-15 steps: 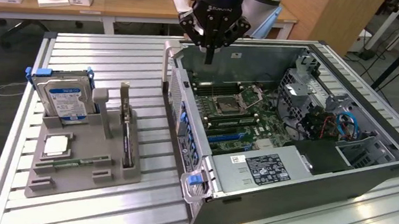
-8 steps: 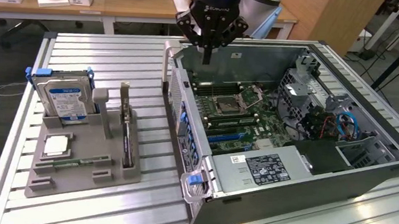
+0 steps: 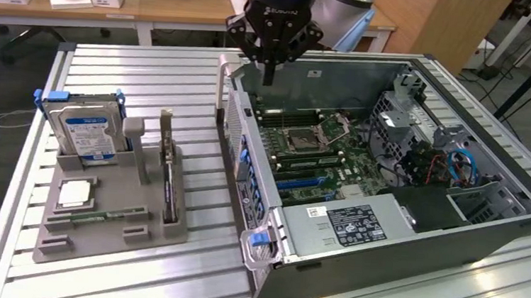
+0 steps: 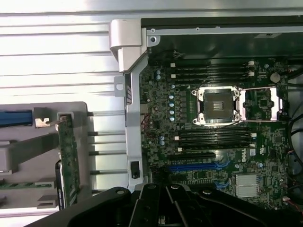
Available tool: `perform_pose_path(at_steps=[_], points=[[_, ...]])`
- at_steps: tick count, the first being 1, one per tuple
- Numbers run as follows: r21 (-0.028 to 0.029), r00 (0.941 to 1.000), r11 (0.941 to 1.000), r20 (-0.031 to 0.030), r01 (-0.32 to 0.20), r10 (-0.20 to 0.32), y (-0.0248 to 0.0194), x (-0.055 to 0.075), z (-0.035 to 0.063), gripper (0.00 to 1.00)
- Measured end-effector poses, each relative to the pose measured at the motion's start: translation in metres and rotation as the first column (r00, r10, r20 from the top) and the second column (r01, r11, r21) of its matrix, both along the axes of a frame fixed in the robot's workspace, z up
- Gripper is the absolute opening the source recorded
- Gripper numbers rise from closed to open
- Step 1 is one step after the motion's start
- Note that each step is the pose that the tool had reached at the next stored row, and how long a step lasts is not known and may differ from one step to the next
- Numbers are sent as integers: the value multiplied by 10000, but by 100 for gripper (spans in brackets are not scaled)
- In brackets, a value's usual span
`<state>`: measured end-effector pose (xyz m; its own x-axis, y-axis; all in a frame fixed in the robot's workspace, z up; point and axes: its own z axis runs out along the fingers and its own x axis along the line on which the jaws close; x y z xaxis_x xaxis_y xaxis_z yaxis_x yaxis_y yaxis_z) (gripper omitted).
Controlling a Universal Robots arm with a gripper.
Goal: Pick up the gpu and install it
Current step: 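Reach for the gpu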
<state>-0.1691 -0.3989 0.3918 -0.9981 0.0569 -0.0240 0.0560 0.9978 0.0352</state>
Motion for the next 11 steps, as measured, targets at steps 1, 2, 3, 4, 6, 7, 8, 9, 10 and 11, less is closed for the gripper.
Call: perform_pose_path(at_steps=[1, 2, 3, 4, 6, 7, 8, 9, 10, 11], points=[[0, 10000, 10000, 1, -58, 58, 0, -13, -1, 11], [-3, 9999, 9999, 0, -122, 122, 0, -25, -1, 11], [-7, 9998, 9998, 0, -190, 190, 0, -39, -1, 11], [-7, 9997, 9997, 0, -243, 243, 0, -54, -1, 11], [-8, 9995, 9995, 0, -326, 326, 0, -88, -1, 11], [-7, 9994, 9994, 0, -352, 352, 0, -104, -1, 11], [-7, 9993, 9993, 1, -372, 372, 0, -119, -2, 11], [-7, 9992, 9992, 0, -390, 390, 0, -134, -2, 11], [-7, 9992, 9992, 0, -406, 406, 0, -148, -2, 11], [-7, 9991, 9991, 1, -418, 418, 0, -160, -3, 11]])
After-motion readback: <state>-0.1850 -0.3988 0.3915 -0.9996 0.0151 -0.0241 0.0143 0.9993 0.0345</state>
